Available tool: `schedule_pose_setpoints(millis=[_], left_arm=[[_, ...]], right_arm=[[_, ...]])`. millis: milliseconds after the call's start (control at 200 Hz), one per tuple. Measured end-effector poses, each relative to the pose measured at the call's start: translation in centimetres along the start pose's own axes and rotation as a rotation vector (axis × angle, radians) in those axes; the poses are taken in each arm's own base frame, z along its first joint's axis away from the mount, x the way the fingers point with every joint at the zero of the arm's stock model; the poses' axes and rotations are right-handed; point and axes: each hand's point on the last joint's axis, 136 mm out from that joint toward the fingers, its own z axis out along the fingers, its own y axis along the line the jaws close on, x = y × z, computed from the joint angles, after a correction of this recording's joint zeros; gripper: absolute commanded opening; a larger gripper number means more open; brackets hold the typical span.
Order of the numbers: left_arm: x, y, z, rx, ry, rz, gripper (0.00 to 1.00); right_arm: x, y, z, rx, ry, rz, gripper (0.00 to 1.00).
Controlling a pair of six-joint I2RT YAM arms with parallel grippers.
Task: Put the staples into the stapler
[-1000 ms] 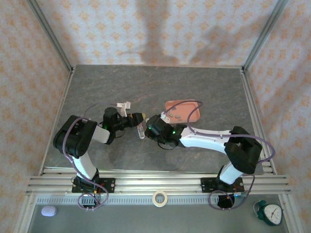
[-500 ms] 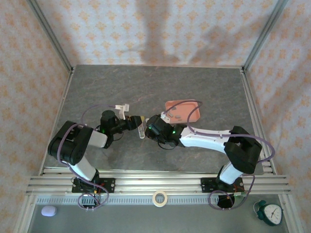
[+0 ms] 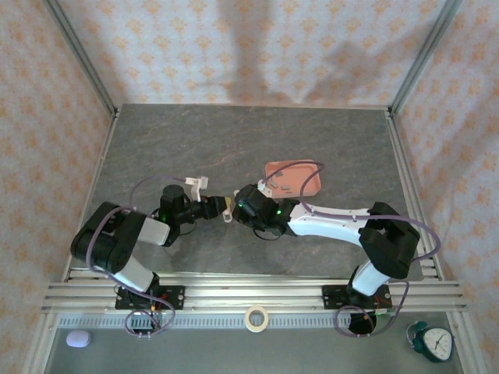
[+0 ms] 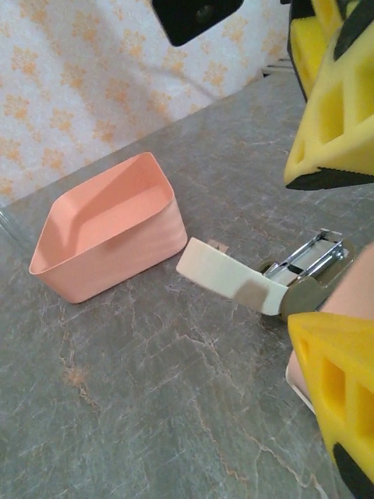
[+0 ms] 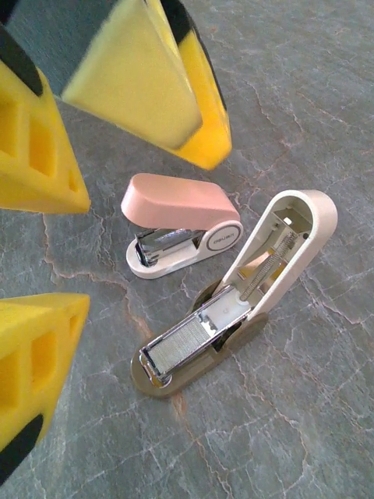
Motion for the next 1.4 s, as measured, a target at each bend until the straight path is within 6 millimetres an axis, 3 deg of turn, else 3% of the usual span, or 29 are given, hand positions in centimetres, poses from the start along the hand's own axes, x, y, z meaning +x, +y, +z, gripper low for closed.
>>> schedule_pose_setpoints(millis=[365, 641, 891, 1101, 1396], left_arm=[[-1.2, 0.2, -2.9, -0.237, 0.035, -0.016, 0.49], [2.5, 1.9, -4.2, -0.357, 0.16, -0.248, 0.46], [3.6, 1.9, -3.6, -0.357, 0.198, -0.393, 0.49], [2.9, 1.3, -2.4, -0.34, 0.219, -0.423, 0.51], [3.8, 1.7, -1.6, -0.359, 0.27, -0.446, 0.49]], right_arm=[[-0.2, 1.3, -0.1, -0.024, 0.014, -0.01, 0.33], [-0.3, 1.3, -0.1, -0.025, 0.016, -0.005, 0.33], [-0.3, 1.3, -0.1, -0.025, 0.016, -0.005, 0.33], [-0.2, 0.9, 0.0, -0.017, 0.017, -0.006, 0.33], [0.0, 0.1, 0.3, 0.0, 0.02, -0.008, 0.33]])
